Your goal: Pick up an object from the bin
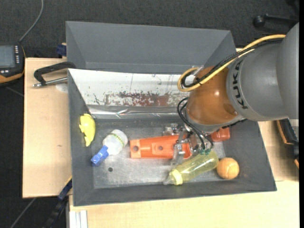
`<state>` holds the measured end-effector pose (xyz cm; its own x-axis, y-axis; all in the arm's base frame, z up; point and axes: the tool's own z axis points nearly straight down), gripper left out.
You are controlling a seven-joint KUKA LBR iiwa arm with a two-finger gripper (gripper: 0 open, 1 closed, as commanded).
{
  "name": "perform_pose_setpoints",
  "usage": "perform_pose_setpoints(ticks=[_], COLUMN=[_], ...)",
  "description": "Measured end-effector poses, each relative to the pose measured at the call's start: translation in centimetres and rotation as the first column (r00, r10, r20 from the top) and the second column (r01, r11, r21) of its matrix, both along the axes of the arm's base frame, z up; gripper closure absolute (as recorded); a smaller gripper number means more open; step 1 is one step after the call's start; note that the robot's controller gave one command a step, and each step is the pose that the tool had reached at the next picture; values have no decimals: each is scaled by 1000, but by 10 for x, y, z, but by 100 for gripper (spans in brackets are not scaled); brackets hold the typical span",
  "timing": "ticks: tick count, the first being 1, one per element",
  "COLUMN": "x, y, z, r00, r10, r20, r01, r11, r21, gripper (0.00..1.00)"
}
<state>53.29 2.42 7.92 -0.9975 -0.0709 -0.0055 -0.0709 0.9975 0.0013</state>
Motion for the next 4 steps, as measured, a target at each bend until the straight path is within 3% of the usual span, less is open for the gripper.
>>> perform_pose_setpoints(ticks=[3, 4], x=[0, 39], y=[0, 15], z=[0, -9], r00=[1000, 992], r10=[0, 129], r20=[0, 5], r01=[0, -129], r11=[1000, 992], r21=[0, 0], gripper=[100, 100])
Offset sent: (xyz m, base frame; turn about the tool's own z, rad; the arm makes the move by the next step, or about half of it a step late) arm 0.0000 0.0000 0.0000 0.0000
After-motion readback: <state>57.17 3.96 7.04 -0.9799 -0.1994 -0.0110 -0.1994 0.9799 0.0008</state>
